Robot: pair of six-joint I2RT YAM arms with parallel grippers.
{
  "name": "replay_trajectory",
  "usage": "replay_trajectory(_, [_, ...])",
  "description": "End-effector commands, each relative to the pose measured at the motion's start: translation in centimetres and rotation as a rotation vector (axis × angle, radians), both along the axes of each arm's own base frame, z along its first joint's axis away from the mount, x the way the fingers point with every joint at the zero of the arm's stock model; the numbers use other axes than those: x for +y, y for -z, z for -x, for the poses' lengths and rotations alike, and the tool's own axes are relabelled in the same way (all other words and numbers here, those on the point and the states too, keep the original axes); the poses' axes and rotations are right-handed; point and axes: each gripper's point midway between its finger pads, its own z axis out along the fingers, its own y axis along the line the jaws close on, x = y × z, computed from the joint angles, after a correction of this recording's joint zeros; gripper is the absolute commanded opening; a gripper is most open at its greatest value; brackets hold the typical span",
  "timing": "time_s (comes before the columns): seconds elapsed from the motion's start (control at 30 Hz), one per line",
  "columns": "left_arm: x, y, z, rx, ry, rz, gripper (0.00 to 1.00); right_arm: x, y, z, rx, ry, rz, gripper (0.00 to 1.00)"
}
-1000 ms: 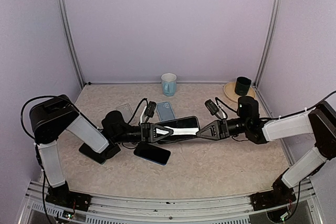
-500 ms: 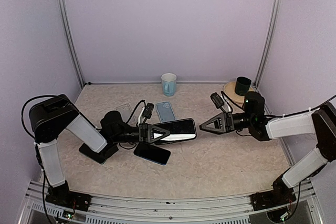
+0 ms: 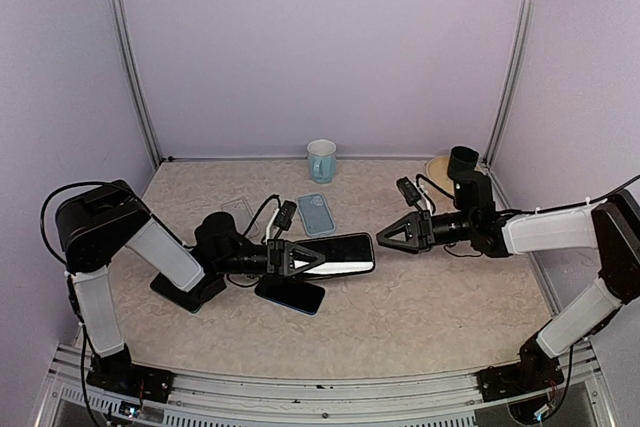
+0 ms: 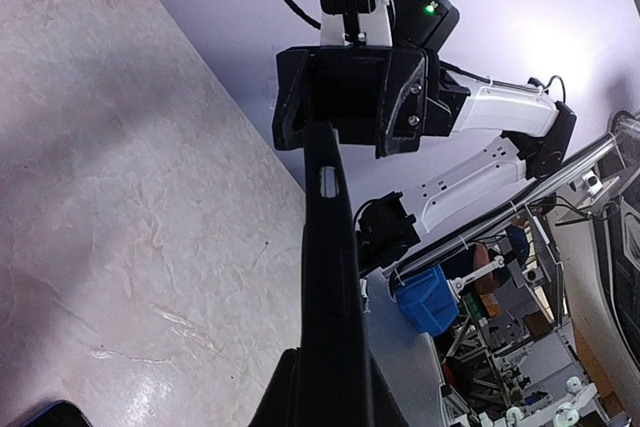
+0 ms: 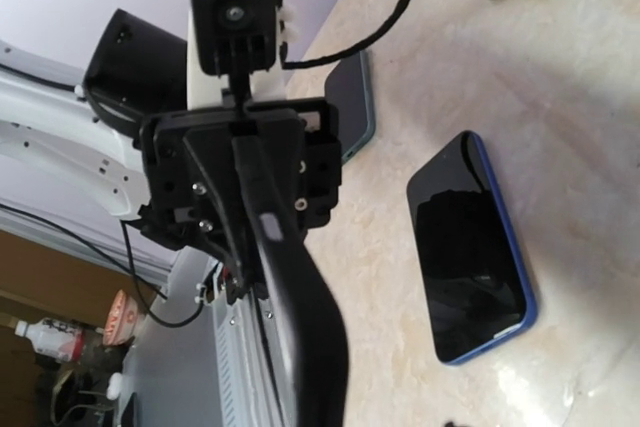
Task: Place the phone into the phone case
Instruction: Press the phone with the phone case.
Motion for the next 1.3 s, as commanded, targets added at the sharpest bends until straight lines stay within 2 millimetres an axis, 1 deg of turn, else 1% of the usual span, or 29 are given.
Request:
replay_trajectory(0.0, [-0.8, -2.7, 0.2, -0.093, 0.016, 0.066, 0.00, 0.6, -0.9, -0.5, -0.008, -0.027, -0.033, 0.50])
replay_trajectory(0.23, [-1.2, -2.6, 0.3, -0.087, 0.023, 0.074, 0.00, 1.6, 0.3, -0.1, 0.011, -0.053, -0.021, 0.47])
replay_trajectory(0.43, [-1.3, -2.3, 0.3, -0.082, 0.024, 0.066, 0.00, 2.6, 0.1, 0.7, 0.012, -0.095, -0.042, 0.39])
replay_trajectory(0.47, [-1.3, -2.2, 0.3, -0.079, 0.023, 0.064, 0.00, 2.8, 0.0, 0.8, 0.010, -0.103, -0.045, 0.37])
replay_trajectory(0.53, [-1.3, -2.0, 0.2, -0.077, 0.017, 0.061, 0.00, 2.9, 0.0, 1.1, 0.012, -0.113, -0.046, 0.29])
replay_trajectory(0.63, [-1.3, -1.8, 0.1, -0.073, 0.009, 0.057, 0.00, 3.0, 0.2, 1.2, 0.022, -0.118, -0.045, 0.10])
replay_trajectory(0.67, [-1.2, -1.8, 0.1, -0.073, 0.008, 0.055, 0.01, 2.9, 0.3, 1.3, 0.024, -0.122, -0.047, 0.06])
replay_trajectory(0.73, [-1.2, -1.6, 0.1, -0.070, 0.005, 0.051, 0.08, 2.9, 0.1, 1.5, 0.023, -0.127, -0.055, 0.00])
replay_trajectory(0.8, [-1.2, -1.5, 0.1, -0.070, 0.004, 0.046, 0.17, 2.9, 0.0, 1.6, 0.021, -0.132, -0.063, 0.00])
replay_trajectory(0.83, [-1.2, -1.5, 0.1, -0.070, 0.005, 0.044, 0.20, 2.9, -0.1, 1.7, 0.022, -0.135, -0.066, 0.00])
replay_trajectory(0.9, [-1.2, -1.5, 0.1, -0.070, 0.005, 0.043, 0.21, 2.8, -0.3, 1.9, 0.021, -0.142, -0.074, 0.00])
replay_trajectory(0.93, [-1.2, -1.5, 0.1, -0.073, 0.004, 0.044, 0.18, 2.8, -0.4, 1.9, 0.021, -0.144, -0.078, 0.00])
replay_trajectory(1.0, [-1.2, -1.5, 0.0, -0.075, 0.005, 0.045, 0.03, 2.8, -0.6, 2.1, 0.023, -0.153, -0.088, 0.00])
replay_trajectory(1.03, [-1.2, -1.5, 0.1, -0.075, 0.004, 0.045, 0.00, 2.8, -0.8, 2.2, 0.023, -0.158, -0.094, 0.00])
replay_trajectory(1.13, [-1.1, -1.6, 0.1, -0.083, 0.005, 0.045, 0.00, 2.4, -1.6, 2.9, 0.020, -0.187, -0.134, 0.00])
replay_trajectory(1.27, [-0.6, -1.6, 0.2, -0.091, 0.005, 0.045, 0.00, 1.4, -2.9, 3.4, 0.021, -0.211, -0.200, 0.00])
